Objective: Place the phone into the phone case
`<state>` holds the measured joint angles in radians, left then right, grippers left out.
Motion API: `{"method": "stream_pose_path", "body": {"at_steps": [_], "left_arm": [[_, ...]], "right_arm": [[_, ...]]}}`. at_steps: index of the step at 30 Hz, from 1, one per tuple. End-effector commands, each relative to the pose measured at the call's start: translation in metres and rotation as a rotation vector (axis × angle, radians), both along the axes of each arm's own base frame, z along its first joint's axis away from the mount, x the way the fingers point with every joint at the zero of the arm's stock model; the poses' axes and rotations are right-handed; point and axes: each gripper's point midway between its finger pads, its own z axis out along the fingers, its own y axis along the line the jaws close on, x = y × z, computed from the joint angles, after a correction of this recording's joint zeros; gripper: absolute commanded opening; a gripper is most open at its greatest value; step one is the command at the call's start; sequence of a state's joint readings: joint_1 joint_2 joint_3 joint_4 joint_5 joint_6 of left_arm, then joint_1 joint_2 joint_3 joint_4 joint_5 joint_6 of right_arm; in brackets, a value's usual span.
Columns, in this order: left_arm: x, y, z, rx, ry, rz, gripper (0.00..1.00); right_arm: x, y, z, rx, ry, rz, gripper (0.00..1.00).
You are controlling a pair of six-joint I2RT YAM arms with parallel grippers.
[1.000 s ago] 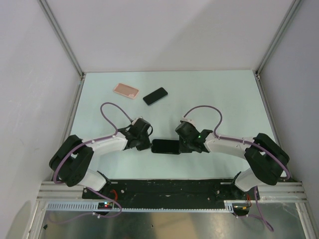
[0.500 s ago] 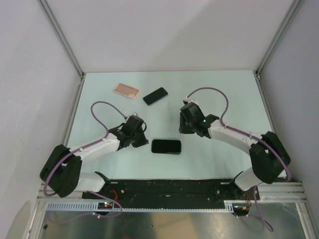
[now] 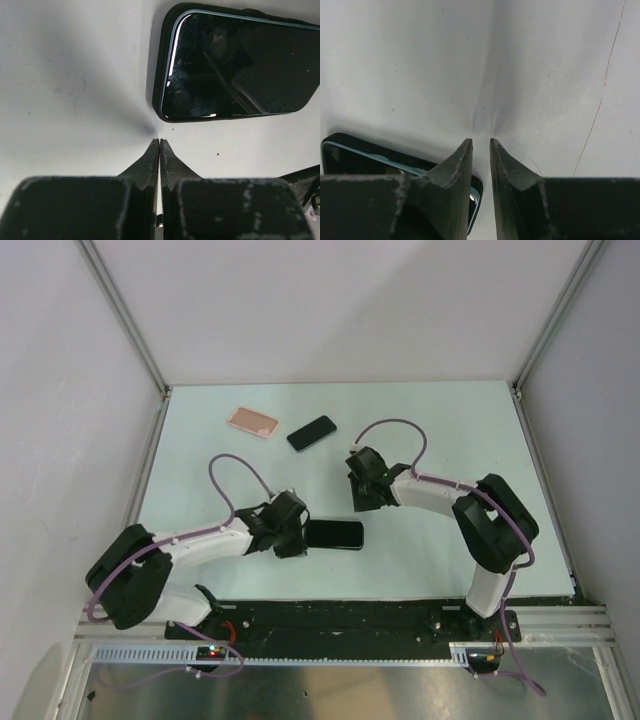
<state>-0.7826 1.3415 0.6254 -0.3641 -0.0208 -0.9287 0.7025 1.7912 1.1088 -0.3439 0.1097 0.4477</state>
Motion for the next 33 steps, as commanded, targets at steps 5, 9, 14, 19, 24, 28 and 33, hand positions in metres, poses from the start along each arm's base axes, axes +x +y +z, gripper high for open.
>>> {"method": "stream_pose_path", "body": {"at_steps": [5,9,14,19,24,28,33], "left_arm": [[0.014,-0.023,0.005,-0.023,0.009,0.002,0.04],[0.026,-0.017,-0.001,0.002,0.012,0.027,0.03],[0.056,0.002,0.000,0.020,-0.010,0.085,0.02],[0.081,0.016,0.000,0.037,-0.019,0.124,0.02],[0.098,0.022,0.000,0.040,-0.022,0.143,0.03],[0.104,0.019,0.004,0.029,-0.029,0.124,0.04],[0.104,0.014,0.009,0.006,-0.030,0.106,0.05]], "right_arm": [[-0.008,0.002,-0.004,-0.026,0.013,0.029,0.23],[-0.022,-0.001,-0.008,-0.032,0.030,0.039,0.23],[-0.049,-0.001,-0.012,-0.017,0.057,0.055,0.21],[-0.086,0.003,-0.013,0.000,0.086,0.073,0.20],[-0.112,0.003,-0.012,0.006,0.101,0.067,0.20],[-0.109,-0.001,-0.001,0.058,0.081,0.045,0.22],[-0.094,-0.018,0.015,0.080,0.035,-0.018,0.22]]}}
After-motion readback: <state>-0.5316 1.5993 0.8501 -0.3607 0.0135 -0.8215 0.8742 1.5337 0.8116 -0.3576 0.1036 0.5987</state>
